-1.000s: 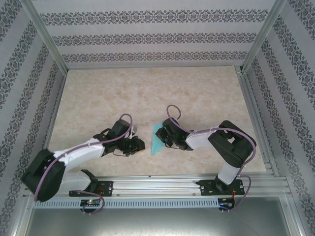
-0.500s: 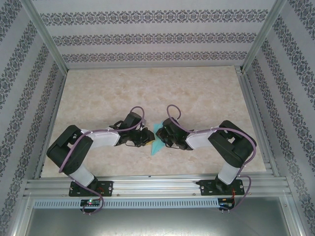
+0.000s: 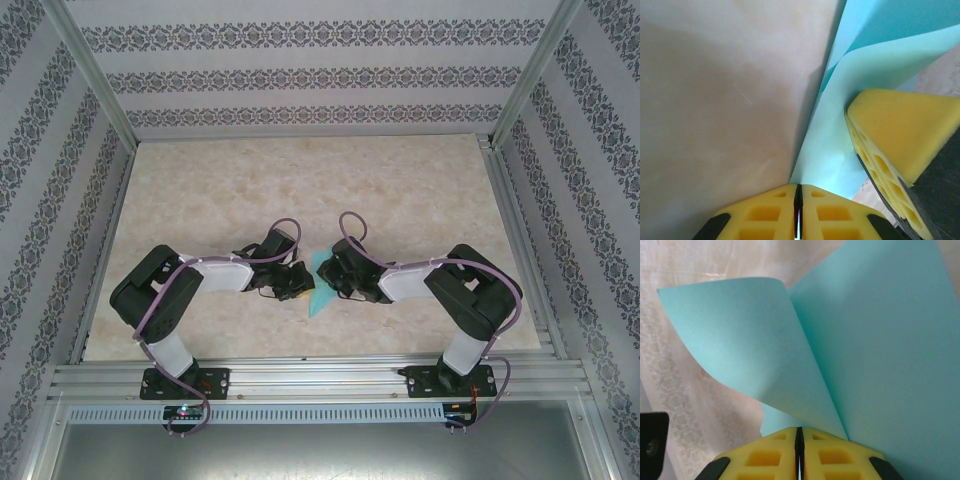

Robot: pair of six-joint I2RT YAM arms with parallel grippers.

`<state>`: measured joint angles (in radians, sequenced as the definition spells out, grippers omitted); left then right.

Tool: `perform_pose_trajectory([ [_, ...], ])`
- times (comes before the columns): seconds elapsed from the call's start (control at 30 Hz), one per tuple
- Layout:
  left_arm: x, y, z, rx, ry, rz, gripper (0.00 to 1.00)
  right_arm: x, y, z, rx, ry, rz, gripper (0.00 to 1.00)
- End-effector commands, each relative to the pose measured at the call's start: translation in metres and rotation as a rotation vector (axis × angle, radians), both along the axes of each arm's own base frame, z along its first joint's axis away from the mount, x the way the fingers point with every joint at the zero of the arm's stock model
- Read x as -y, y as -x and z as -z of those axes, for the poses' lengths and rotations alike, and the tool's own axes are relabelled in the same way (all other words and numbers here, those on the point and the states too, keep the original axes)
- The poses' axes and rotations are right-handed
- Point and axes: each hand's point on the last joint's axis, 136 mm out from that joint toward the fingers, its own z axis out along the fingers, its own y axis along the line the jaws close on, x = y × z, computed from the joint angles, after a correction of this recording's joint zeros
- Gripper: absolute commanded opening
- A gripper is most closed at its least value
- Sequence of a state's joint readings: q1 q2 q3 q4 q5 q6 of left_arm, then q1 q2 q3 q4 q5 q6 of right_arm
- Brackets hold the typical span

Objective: Fold a paper plane with a square sheet of paper (pick it up from the middle)
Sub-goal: Fourth fold the wing at the center of the table.

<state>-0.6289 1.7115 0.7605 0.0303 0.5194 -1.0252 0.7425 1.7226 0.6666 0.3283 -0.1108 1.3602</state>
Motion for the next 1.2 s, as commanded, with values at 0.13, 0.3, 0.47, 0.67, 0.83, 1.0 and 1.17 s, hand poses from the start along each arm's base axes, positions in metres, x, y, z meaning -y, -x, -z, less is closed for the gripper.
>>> perform_pose_trajectory([
  [0.13, -0.02, 0.028, 0.038, -0.075, -0.157, 0.065, 0.12, 0.028, 0.013, 0.014, -0.063, 0.135, -0.141, 0.15],
  [0.3, -0.024, 0.031, 0.046, -0.086, -0.203, 0.089, 0.11, 0.019, 0.004, -0.021, 0.023, 0.102, -0.243, 0.17],
  [0.47, -0.019, 0.031, 0.048, -0.087, -0.215, 0.115, 0.1, 0.004, 0.008, -0.033, 0.051, 0.052, -0.339, 0.13],
  [0.67, -0.019, 0.033, 0.049, -0.086, -0.228, 0.126, 0.1, -0.005, 0.008, -0.019, 0.01, 0.059, -0.39, 0.11],
  [0.83, -0.022, 0.033, 0.046, -0.077, -0.245, 0.132, 0.1, 0.02, 0.011, 0.013, -0.062, 0.178, -0.348, 0.1],
  [1.0, -0.027, 0.031, 0.033, -0.037, -0.265, 0.147, 0.1, 0.037, 0.021, 0.038, -0.115, 0.2, -0.292, 0.09],
  [1.17, -0.016, 0.013, -0.015, 0.068, -0.214, 0.132, 0.15, 0.036, 0.029, 0.052, -0.133, 0.154, -0.164, 0.09],
])
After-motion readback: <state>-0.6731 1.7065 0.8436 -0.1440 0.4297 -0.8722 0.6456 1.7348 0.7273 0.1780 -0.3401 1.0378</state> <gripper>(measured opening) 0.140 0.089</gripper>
